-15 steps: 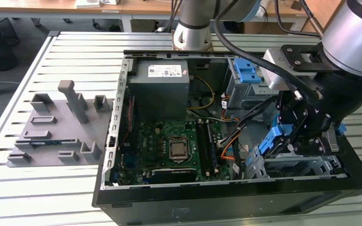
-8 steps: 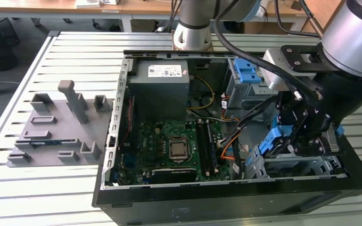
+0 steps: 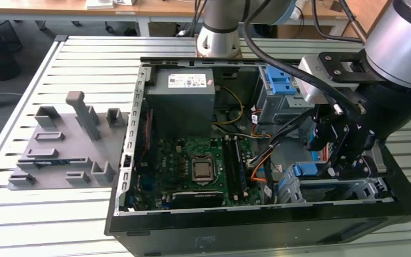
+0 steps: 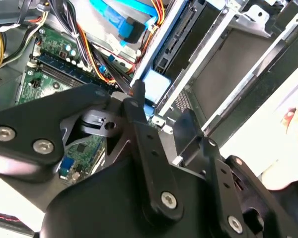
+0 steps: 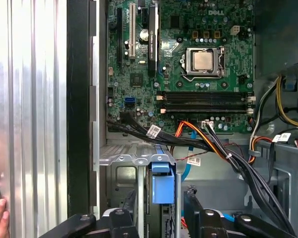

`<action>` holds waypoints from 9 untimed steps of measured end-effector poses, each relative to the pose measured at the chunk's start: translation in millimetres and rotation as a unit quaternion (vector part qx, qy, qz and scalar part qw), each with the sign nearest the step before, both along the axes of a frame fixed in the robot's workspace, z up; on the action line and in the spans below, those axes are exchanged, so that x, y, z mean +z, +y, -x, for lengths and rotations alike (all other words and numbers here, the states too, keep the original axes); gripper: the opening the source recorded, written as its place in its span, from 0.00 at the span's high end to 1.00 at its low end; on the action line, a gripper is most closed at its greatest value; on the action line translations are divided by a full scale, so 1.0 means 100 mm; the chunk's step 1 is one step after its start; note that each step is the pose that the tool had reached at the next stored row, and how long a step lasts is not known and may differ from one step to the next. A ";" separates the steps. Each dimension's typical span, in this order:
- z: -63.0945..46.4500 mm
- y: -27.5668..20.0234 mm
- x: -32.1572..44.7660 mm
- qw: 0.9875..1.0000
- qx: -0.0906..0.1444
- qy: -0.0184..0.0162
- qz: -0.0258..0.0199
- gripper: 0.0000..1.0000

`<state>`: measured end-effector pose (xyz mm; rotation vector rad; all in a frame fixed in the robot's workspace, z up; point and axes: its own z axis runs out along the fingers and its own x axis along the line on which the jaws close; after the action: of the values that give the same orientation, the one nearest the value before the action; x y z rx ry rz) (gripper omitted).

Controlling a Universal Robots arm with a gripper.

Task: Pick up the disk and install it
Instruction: 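Insert the disk into the insertion slot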

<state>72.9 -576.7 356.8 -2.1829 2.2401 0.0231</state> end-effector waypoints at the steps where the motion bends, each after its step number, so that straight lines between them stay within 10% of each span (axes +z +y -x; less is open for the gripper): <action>1: 0.00 0.000 -0.001 1.000 0.000 0.000 0.000 0.51; 9: 0.00 0.000 -0.007 1.000 0.000 0.000 0.000 0.81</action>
<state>72.9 -576.7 356.1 -2.1828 2.2400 0.0232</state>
